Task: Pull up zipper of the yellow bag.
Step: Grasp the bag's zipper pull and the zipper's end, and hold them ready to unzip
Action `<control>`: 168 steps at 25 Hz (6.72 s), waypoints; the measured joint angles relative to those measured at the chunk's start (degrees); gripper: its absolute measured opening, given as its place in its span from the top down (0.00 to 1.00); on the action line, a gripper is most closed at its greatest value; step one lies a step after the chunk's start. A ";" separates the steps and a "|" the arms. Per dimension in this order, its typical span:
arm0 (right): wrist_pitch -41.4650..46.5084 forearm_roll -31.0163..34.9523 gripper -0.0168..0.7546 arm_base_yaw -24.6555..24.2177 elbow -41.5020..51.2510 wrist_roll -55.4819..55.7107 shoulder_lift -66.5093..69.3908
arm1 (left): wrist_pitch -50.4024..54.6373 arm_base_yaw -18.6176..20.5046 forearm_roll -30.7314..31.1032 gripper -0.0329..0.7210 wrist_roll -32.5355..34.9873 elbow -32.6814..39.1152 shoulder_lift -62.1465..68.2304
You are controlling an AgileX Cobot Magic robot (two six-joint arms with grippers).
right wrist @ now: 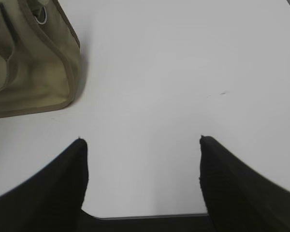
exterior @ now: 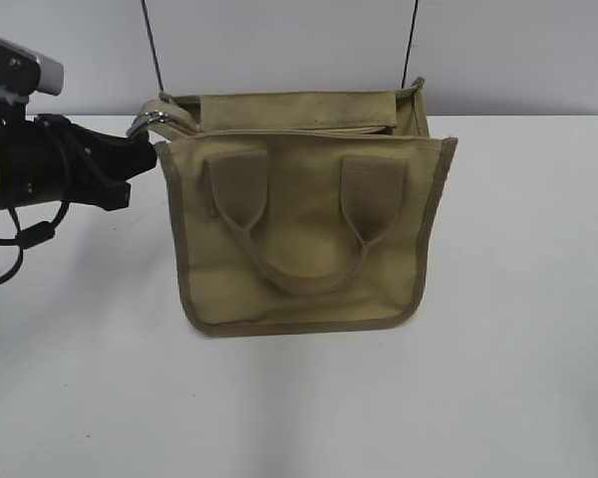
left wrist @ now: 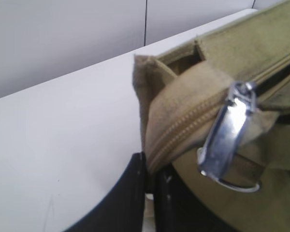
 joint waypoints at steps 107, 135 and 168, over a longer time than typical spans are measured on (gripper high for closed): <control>6.98 3.51 0.91 47.41 -98.74 21.99 126.77 | -0.45 1.80 0.21 0.95 -0.24 -0.18 -4.31; 8.05 17.08 0.49 43.15 -98.74 7.96 129.32 | 0.68 1.80 -0.05 0.95 -0.68 -0.18 -4.31; 6.78 5.45 1.00 44.80 -99.03 18.21 129.85 | -2.29 1.73 1.46 0.95 -5.45 -0.18 -6.78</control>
